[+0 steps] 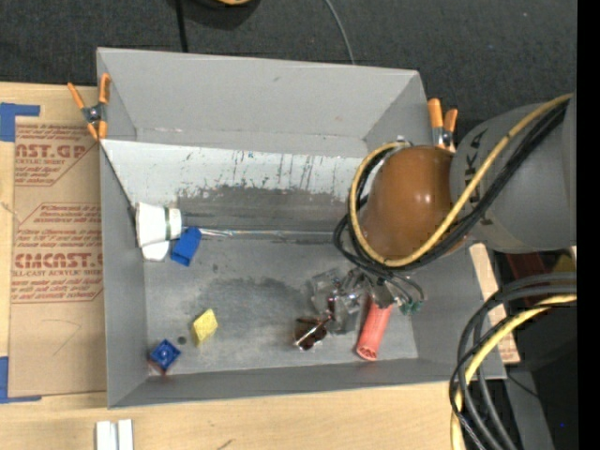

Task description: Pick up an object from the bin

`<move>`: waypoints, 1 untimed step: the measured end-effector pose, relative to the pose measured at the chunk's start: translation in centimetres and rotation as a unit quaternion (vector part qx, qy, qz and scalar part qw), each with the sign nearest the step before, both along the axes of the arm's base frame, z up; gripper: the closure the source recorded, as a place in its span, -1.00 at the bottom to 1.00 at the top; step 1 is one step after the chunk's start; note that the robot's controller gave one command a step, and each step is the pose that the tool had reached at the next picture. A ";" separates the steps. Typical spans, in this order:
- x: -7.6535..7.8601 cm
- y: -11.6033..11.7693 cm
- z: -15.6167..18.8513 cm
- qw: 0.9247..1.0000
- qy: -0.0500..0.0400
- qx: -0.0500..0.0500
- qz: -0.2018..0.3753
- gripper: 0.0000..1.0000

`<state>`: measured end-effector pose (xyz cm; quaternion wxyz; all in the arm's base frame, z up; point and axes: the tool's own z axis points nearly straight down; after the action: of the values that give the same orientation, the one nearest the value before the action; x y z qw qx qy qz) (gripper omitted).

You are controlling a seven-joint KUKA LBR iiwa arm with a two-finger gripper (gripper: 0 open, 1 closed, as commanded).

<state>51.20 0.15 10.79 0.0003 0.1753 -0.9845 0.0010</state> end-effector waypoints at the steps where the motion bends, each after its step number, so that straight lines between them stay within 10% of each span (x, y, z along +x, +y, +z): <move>1: 0.6 -0.8 4.7 0.999 -0.004 0.001 0.045 1.00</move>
Offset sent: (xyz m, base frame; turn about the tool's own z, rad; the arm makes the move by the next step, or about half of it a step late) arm 0.0039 -0.0041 0.0734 -0.0676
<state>51.76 -0.63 15.50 -0.0040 0.2192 -0.9757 0.0011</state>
